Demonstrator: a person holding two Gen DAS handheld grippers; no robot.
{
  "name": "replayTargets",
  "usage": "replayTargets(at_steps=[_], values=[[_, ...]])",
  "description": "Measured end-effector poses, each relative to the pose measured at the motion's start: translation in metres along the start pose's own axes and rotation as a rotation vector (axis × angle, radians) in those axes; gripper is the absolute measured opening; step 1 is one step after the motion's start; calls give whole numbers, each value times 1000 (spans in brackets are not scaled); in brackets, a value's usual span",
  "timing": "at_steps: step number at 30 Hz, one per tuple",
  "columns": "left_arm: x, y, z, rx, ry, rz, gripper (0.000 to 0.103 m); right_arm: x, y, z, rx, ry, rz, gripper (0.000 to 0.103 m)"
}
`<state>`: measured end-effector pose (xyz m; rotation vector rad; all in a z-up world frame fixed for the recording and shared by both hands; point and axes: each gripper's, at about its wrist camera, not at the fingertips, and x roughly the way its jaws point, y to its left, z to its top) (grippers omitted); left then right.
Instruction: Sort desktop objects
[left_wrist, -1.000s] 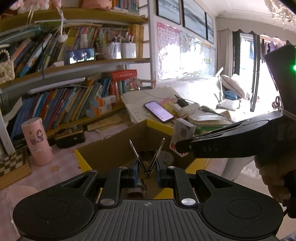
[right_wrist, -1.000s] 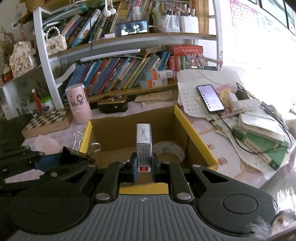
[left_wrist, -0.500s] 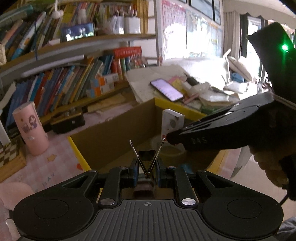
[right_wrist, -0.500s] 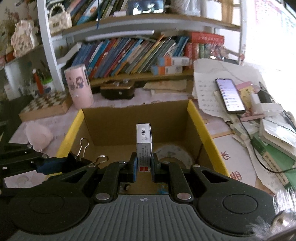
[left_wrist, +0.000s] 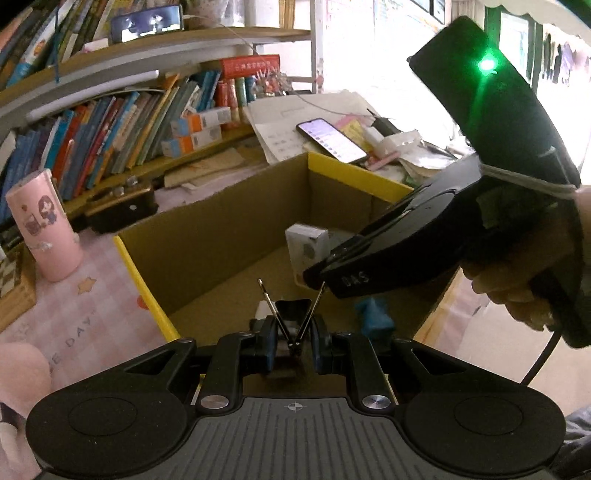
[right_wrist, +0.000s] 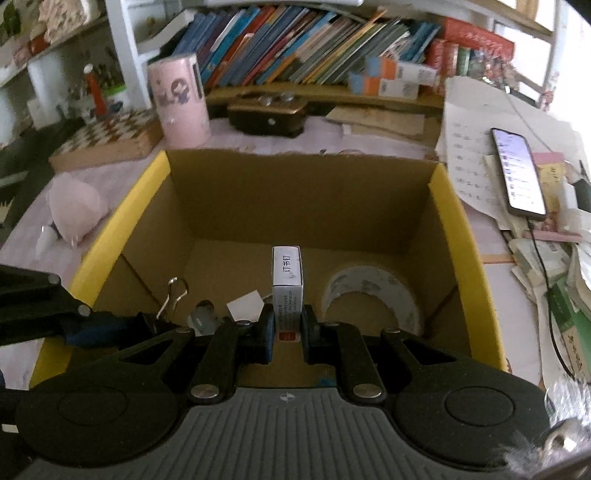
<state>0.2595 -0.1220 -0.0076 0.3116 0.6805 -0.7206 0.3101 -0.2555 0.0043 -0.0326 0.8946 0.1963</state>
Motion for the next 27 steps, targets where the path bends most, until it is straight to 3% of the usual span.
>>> replayTargets(at_steps=[9,14,16,17,27], values=[[-2,1,-2,-31,-1,15,18,14,2,1,-30,50,18,13],[-6,-2,-3,-22,-16,47,21,11,0,0,-16,21,22,14],[-8,-2,-4,-28,-19,44,22,8,-1,0,0,1,22,19],[-9,-2,-4,-28,-22,46,23,7,-1,0,7,-6,23,29],[-29,-4,-5,-39,-100,93,51,-25,2,-7,50,-132,1,33]])
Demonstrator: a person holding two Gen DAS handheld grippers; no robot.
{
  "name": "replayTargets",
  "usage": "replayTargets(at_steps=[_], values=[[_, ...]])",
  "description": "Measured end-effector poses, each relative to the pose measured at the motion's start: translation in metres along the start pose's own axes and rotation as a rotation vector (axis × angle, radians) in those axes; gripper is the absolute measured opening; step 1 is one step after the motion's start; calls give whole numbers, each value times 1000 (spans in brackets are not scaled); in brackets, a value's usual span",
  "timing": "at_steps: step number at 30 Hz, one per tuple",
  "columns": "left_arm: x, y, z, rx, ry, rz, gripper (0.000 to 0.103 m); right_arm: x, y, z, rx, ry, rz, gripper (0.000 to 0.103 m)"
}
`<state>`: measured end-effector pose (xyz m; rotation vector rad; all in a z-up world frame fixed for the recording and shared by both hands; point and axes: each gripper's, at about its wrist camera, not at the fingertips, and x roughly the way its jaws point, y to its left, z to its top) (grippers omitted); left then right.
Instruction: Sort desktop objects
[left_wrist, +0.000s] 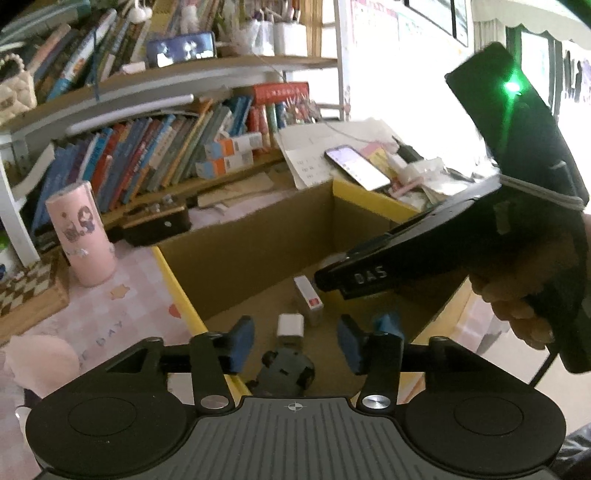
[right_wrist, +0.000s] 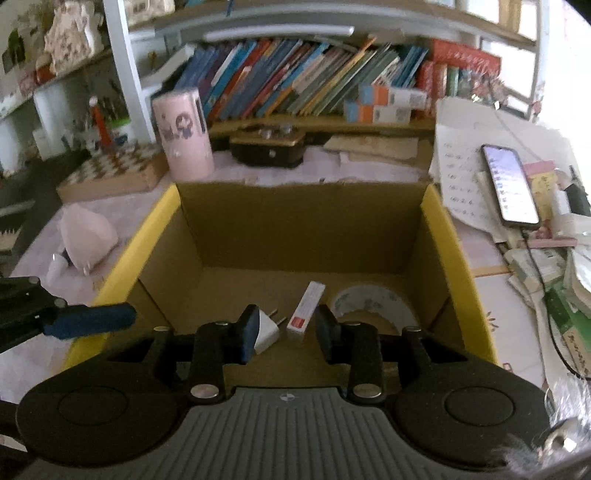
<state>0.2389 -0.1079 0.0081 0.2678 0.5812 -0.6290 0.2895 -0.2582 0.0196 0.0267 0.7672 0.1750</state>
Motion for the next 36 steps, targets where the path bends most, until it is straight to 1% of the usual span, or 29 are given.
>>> replayTargets(at_steps=[2,5,8,11,15,18,24,30,36], values=[[-4,0,1,4,-17,7,52,-9,0,-1,12,-33,-18,36],[-12,0,1,11,-47,16,54,-22,0,-3,44,-79,-42,37],[-23,2,0,8,-86,32,60,-34,0,-8,98,-125,-75,40],[-35,5,-2,-10,-119,39,62,-48,1,-16,152,-168,-113,41],[-50,10,-6,-30,-159,32,63,-70,10,-29,193,-226,-172,41],[-61,12,-12,-29,-180,10,63,-84,17,-40,229,-260,-214,41],[-84,10,-26,-12,-194,-49,64,-102,31,-62,303,-264,-279,41],[-106,9,-46,-4,-187,-96,65,-118,57,-86,326,-249,-330,46],[-129,6,-72,-21,-163,-116,66,-136,86,-116,328,-222,-356,46]])
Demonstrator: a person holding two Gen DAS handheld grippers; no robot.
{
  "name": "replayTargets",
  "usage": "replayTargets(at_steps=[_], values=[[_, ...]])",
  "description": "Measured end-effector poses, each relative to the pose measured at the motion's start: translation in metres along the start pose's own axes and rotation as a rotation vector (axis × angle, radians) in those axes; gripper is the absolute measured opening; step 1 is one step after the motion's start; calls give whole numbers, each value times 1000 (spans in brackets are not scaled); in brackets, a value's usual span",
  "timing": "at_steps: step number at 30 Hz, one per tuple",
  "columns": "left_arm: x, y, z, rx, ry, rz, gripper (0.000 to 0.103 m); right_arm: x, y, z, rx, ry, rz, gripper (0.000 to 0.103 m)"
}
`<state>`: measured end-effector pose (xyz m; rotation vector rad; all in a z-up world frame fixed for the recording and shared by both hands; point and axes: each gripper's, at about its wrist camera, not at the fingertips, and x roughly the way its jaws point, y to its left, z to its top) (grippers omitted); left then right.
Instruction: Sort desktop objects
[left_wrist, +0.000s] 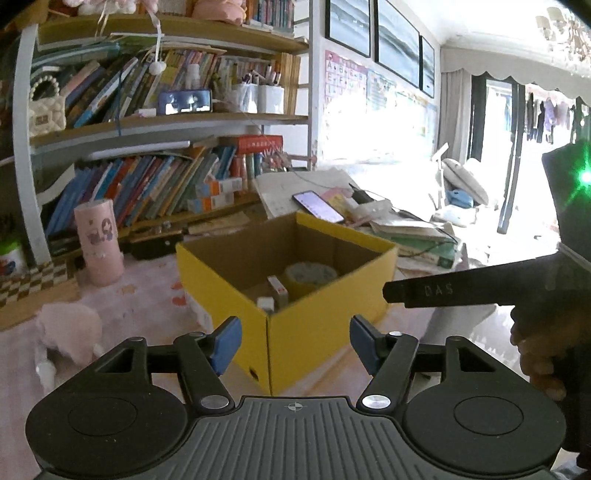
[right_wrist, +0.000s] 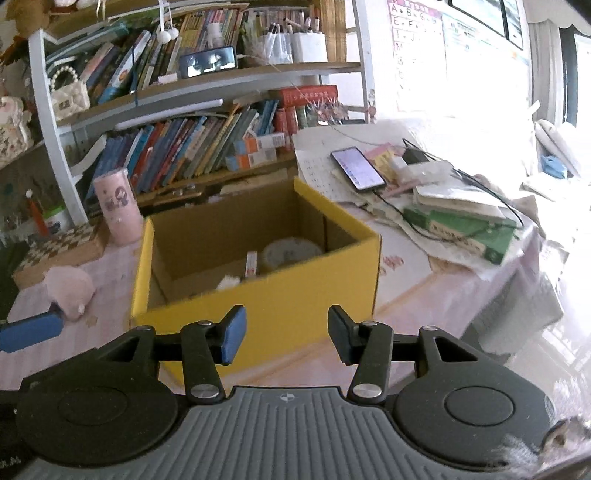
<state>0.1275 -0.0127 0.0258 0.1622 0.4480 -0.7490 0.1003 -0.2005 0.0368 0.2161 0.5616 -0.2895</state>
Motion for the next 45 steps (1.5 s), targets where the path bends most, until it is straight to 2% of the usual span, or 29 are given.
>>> replayTargets(at_steps=[8,16,34,45], values=[[-41,-1,-31,-49,42,25,68,-41,21,-47,-20,53,10,46],[-69,20,-48,-112,78,115,70,-65,55,-79,-77,96,86,46],[-141,71,-83,-216,103,357,73,-66,155,-90,-256,118,324,48],[-165,89,-95,-274,93,416,74,-73,187,-96,-326,118,387,48]])
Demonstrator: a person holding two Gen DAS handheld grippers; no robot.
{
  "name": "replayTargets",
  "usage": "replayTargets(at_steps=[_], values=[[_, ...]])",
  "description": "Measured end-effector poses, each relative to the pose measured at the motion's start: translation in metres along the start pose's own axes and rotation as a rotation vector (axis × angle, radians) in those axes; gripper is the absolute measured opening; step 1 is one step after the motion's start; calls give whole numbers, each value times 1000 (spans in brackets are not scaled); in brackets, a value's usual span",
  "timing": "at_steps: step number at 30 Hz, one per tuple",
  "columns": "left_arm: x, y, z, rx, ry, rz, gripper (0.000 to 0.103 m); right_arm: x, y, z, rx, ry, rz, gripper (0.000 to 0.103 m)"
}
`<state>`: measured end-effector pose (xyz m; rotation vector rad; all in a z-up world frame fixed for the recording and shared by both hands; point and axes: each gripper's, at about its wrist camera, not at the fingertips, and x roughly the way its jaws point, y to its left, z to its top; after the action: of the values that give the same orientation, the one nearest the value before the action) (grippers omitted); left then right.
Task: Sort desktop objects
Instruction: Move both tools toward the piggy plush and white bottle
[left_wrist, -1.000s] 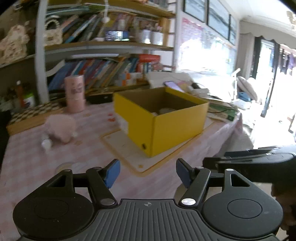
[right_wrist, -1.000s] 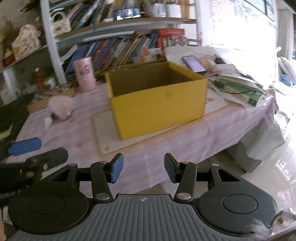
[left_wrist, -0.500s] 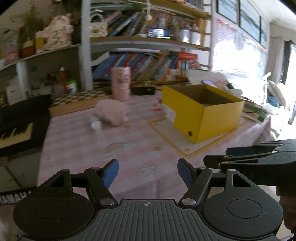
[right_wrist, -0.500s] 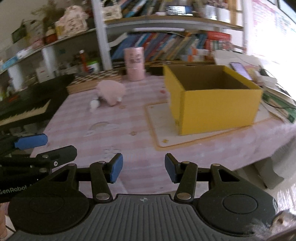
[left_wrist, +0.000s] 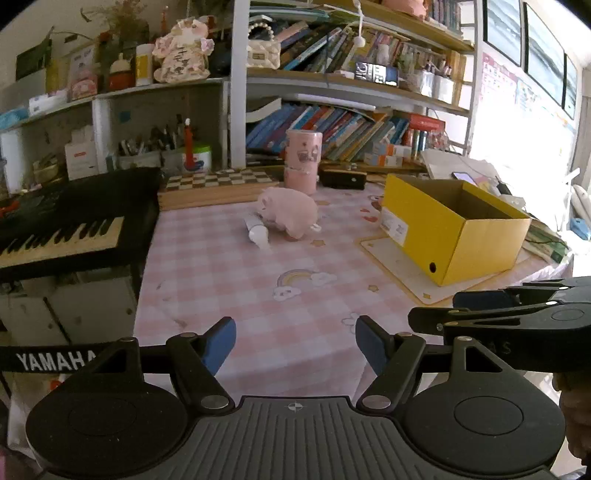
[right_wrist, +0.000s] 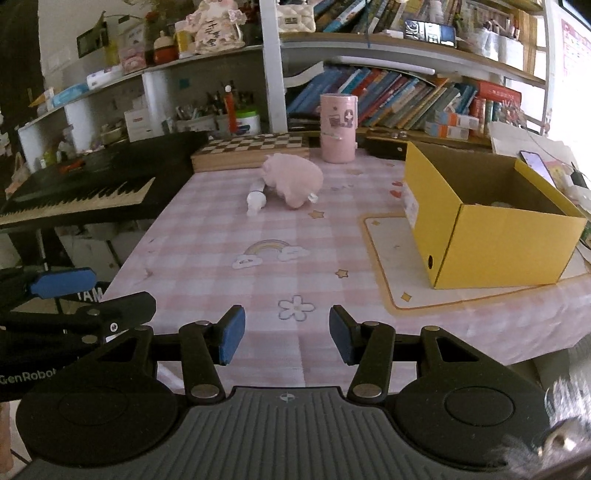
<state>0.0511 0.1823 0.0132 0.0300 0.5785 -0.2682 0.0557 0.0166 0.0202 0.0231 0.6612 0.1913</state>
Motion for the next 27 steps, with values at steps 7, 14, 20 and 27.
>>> replayTargets(at_steps=[7,14,20,27], values=[[-2,3,0,0,-3,4,74,0,2,0,-2,1,2,48],[1,3,2,-7,-2,8,74,4,5,2,-15,3,9,48],[15,4,6,-23,19,11,74,15,0,8,-23,16,23,49],[45,3,25,-25,35,35,74,44,-16,28,-23,31,46,50]])
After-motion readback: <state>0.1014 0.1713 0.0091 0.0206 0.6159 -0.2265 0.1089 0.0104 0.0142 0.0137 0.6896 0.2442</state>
